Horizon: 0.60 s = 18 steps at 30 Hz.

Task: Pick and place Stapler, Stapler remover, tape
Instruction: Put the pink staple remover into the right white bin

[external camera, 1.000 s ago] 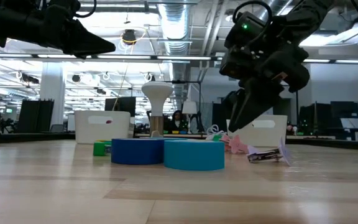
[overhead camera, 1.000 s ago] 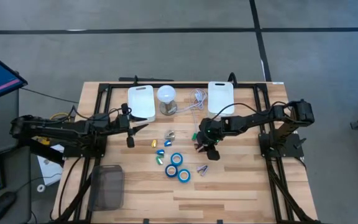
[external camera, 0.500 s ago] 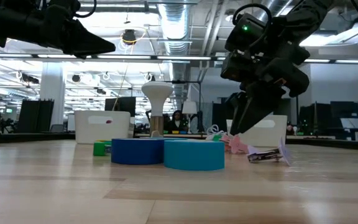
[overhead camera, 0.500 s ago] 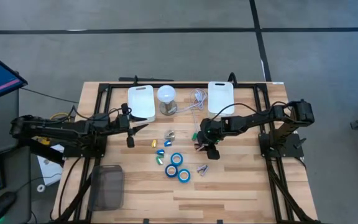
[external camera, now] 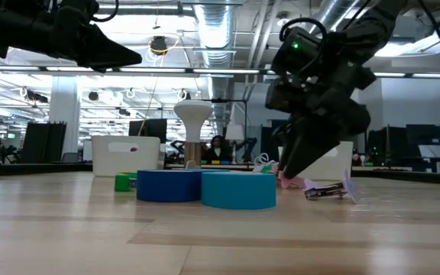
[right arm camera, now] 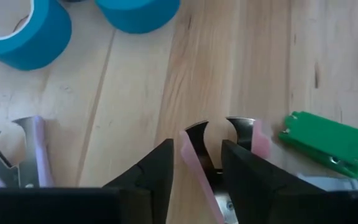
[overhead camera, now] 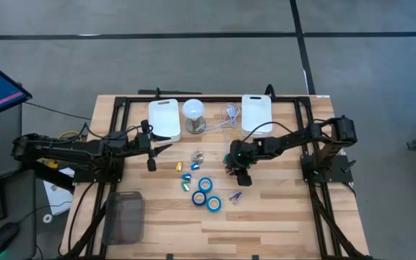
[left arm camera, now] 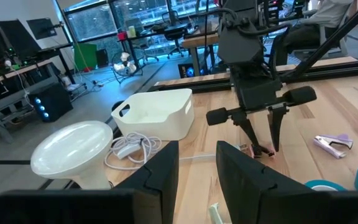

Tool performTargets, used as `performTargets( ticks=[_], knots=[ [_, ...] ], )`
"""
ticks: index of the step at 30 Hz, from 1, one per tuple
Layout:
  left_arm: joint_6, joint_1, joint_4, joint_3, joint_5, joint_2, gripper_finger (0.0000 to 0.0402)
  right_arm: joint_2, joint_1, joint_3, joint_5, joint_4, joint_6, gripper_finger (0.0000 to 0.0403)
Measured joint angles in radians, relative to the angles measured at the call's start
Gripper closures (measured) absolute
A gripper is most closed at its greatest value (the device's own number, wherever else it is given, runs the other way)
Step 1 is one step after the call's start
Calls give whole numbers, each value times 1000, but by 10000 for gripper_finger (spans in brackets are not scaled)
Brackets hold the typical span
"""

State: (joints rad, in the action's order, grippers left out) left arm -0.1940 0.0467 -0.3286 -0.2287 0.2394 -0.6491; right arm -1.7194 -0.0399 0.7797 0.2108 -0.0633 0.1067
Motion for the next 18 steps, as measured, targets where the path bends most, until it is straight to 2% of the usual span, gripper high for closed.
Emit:
performTargets(
  ticks=[10,18],
  knots=[
    [0,0,0,0,0,0,302,48,-9,-5,-3,-2,-2,387],
    [0,0,0,0,0,0,302,155,-30,-5,-3,2,-3,368]
  ],
)
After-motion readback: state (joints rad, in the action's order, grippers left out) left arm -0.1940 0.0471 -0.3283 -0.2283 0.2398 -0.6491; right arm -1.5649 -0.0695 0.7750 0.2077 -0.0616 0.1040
